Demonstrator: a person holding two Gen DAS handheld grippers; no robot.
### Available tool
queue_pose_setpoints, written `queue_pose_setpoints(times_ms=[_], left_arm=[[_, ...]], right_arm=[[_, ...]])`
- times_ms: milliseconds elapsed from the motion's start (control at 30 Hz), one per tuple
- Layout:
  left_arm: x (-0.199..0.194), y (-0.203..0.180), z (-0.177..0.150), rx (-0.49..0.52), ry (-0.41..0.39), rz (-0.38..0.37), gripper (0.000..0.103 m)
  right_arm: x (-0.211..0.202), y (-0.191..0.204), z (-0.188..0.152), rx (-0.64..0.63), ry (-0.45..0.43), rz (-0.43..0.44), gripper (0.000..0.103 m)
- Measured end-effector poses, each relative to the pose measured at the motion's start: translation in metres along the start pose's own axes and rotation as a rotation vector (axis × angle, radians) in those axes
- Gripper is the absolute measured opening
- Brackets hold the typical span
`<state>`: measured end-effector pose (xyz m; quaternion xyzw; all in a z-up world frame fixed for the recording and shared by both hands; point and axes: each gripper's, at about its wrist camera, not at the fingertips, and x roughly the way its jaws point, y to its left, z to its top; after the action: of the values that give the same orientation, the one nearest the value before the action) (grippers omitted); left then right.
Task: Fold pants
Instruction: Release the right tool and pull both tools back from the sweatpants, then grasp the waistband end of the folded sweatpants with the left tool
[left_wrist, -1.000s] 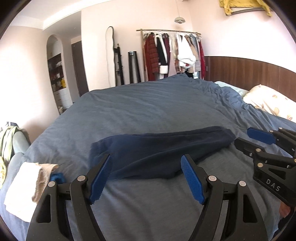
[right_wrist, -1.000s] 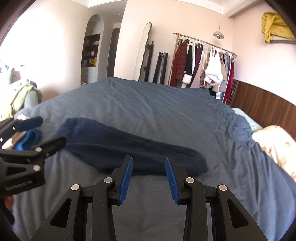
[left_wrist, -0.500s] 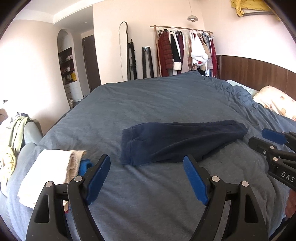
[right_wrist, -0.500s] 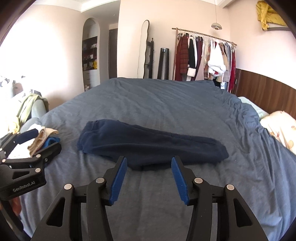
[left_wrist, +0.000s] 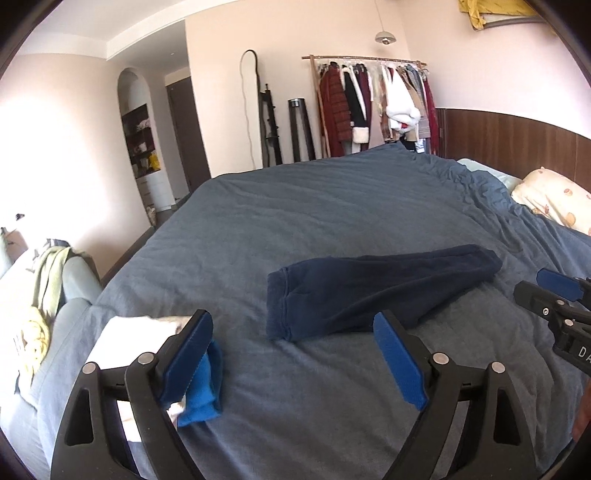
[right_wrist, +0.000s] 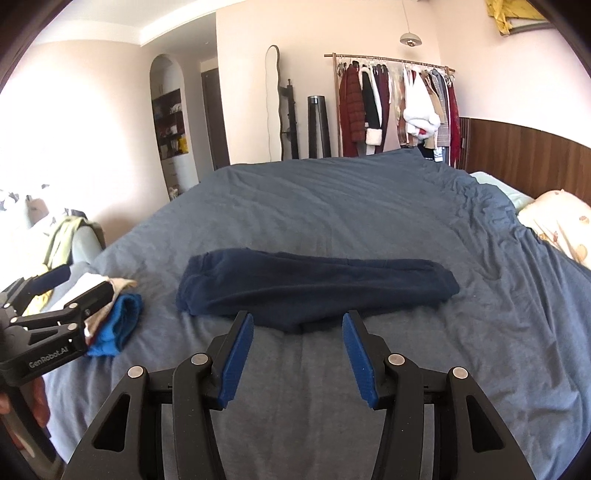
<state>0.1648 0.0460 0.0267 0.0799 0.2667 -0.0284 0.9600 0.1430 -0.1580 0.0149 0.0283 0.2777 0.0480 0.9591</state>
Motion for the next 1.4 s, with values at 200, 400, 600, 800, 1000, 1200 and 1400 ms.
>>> queue_pose_setpoints(times_ms=[200, 400, 600, 800, 1000, 1200, 1400], left_arm=[[0.041, 0.018, 0.022, 0.013, 0.014, -0.024, 0.09], [0.107, 0.044, 0.041, -0.009, 0.075, -0.089, 0.09], [0.173, 0.05, 0.044, 0.004, 0.163, -0.098, 0.089], [0.233, 0.055, 0.048, -0.052, 0.252, -0.135, 0.079], [0.276, 0.054, 0.049, -0.117, 0.341, -0.176, 0.063], [0.297, 0.057, 0.042, -0.172, 0.396, -0.184, 0.06], [0.316, 0.059, 0.032, -0.258, 0.463, -0.254, 0.043]], right_arm=[[0.019, 0.01, 0.014, 0.038, -0.024, -0.025, 0.065], [0.058, 0.017, 0.027, 0.094, -0.014, -0.079, 0.065], [0.115, 0.016, 0.031, 0.162, 0.045, -0.1, 0.065], [0.162, 0.014, 0.035, 0.184, 0.099, -0.124, 0.065], [0.195, 0.012, 0.043, 0.174, 0.13, -0.139, 0.065], [0.212, 0.013, 0.046, 0.167, 0.141, -0.134, 0.065], [0.223, 0.021, 0.042, 0.148, 0.156, -0.132, 0.065]])
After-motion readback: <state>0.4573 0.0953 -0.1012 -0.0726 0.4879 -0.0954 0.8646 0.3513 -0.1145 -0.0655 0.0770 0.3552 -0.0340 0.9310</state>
